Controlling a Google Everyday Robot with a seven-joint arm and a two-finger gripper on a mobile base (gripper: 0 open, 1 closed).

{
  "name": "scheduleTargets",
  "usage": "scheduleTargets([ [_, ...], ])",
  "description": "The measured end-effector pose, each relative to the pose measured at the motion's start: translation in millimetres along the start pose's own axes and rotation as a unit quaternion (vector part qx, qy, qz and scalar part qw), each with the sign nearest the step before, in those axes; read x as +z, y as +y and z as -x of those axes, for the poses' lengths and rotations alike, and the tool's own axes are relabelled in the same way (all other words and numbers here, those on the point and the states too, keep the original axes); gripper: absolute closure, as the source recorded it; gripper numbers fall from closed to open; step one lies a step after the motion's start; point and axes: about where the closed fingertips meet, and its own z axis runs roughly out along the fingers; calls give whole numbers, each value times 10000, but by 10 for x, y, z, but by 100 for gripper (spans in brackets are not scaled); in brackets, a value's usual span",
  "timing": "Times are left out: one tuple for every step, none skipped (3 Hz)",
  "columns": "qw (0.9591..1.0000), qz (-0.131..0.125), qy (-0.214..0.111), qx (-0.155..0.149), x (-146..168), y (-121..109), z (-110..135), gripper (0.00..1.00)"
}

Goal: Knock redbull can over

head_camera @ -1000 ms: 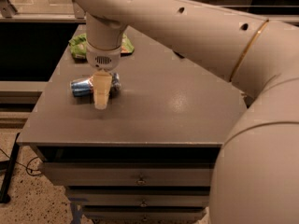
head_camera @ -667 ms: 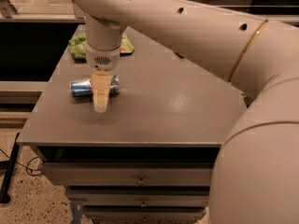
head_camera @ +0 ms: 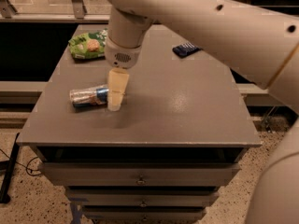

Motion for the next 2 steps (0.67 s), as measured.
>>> scheduleTargets([
  [9972,-143,-650,350,-394,12,-483,0],
  [9864,-333,-1454,689,-721,24,-1048,0],
])
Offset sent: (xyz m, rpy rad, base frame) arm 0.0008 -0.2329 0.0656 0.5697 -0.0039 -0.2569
